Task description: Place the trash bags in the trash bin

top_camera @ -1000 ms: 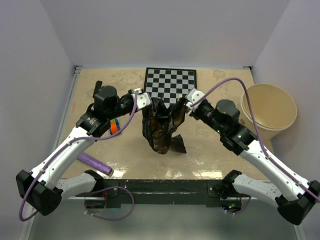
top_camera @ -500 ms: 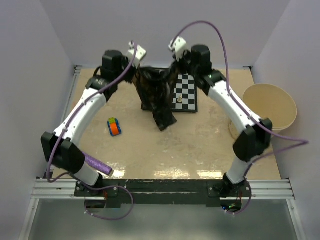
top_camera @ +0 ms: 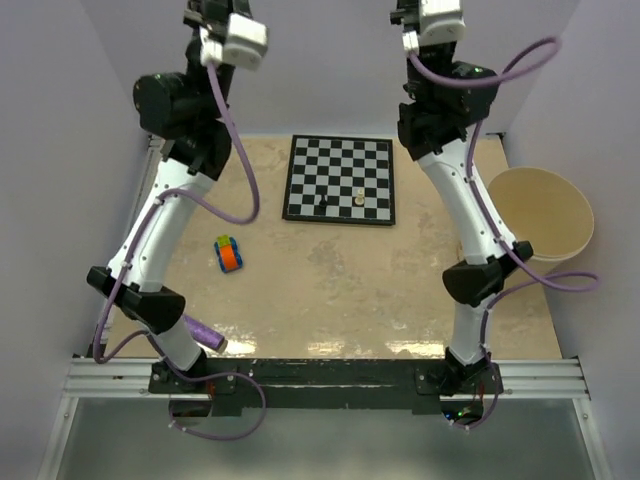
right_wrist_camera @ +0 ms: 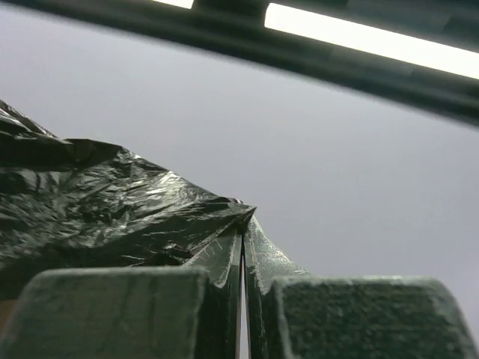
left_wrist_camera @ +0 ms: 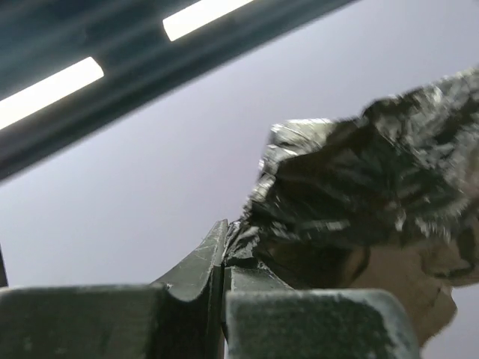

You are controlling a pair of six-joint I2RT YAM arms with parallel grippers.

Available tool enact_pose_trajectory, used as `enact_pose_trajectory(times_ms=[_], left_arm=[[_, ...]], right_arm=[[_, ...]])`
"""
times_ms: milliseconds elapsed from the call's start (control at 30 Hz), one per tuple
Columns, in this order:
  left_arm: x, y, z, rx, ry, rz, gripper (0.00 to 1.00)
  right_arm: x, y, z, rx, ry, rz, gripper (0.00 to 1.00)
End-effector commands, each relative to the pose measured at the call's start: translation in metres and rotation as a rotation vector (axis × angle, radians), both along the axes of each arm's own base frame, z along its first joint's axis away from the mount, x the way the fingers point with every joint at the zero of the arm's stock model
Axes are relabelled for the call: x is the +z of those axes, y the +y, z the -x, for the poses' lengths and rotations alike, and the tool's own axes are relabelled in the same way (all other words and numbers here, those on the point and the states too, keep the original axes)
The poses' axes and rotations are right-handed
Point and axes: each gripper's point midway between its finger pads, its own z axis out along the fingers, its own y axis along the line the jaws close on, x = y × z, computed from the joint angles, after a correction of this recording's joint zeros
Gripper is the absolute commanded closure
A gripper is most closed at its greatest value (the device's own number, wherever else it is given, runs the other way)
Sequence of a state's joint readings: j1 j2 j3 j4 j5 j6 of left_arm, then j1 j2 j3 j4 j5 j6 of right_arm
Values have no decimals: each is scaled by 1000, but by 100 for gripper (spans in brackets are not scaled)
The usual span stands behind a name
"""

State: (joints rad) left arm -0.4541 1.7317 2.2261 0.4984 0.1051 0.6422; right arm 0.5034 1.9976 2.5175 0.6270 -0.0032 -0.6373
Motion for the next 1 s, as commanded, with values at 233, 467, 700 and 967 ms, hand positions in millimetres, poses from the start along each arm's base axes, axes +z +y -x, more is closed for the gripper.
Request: enact_pose_trajectory(times_ms=[233, 467, 700, 967], left_arm=[[-453, -76, 87, -458, 831, -1335, 100], [-407, -41, 129, -380, 760, -735, 100], [-409, -41, 99, -350, 1016, -623, 100], [-431, -30, 57, -207, 1175, -484, 100]], right_arm=[[-458, 43, 29, 195, 1158, 994, 100], [-389, -21, 188, 262, 736, 760, 100], [-389, -8, 115, 191, 1011, 590, 100], [-391, 2, 49, 98, 1059, 374, 100]])
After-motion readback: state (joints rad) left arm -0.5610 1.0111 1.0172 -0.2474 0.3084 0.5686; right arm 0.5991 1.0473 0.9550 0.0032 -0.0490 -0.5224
